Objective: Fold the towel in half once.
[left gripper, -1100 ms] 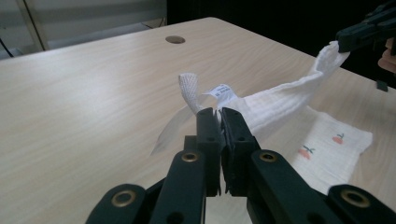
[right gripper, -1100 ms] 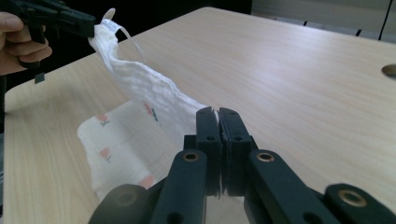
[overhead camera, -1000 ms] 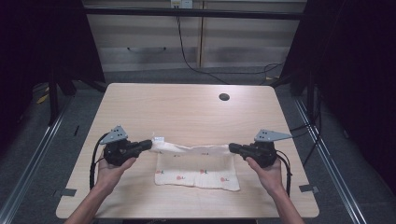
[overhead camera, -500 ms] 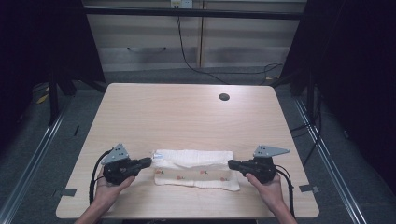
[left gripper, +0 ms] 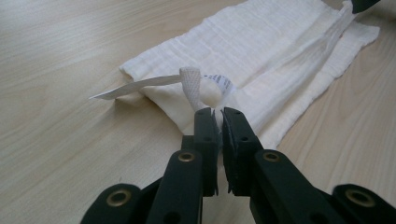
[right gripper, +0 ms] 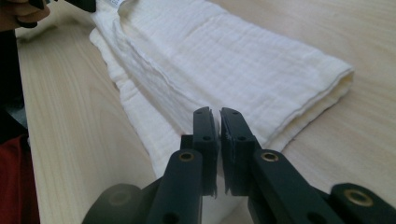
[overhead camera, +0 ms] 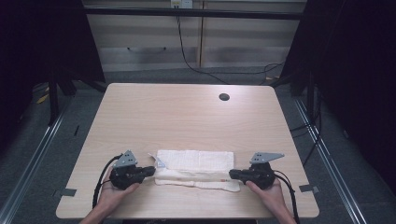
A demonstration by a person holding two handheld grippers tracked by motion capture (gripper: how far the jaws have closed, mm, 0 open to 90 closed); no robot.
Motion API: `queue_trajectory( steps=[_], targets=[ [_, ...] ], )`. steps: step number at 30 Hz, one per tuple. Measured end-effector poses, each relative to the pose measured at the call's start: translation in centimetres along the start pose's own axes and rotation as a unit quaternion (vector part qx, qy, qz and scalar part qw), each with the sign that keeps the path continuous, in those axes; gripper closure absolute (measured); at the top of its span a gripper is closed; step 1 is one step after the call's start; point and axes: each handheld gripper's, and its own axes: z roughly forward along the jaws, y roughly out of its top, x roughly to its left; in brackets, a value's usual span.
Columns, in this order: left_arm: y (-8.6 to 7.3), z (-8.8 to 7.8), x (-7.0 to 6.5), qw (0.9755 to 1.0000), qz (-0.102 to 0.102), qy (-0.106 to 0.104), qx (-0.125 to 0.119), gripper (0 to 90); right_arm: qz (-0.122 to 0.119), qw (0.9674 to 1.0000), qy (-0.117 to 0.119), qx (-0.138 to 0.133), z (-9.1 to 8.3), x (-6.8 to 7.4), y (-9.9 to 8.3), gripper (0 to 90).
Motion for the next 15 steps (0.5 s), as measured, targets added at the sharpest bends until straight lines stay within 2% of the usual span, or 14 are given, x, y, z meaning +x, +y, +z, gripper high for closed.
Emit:
queue_trajectory(
  steps=[4,8,12,15],
  targets=[
    [0.2,-0.5,-0.3,0.9998,-0.007,-0.006,-0.021,78.1,-0.01,0.9999,-0.002,0.011,0.1,0.1,0.1,79.7],
    [0.4,-1.1,0.1,0.999,-0.018,0.0,-0.041,73.1,-0.003,1.0,0.001,-0.002,-0.3,-0.1,0.2,77.1],
    [0.8,-2.2,0.7,0.997,-0.031,0.007,-0.071,69.2,-0.005,0.9998,0.005,-0.017,-0.8,0.0,0.5,75.1],
    [1.2,-2.7,1.0,0.9944,-0.046,0.011,-0.094,68.0,0.001,0.9997,-0.002,-0.024,-0.9,-0.1,0.7,71.1]
  ],
)
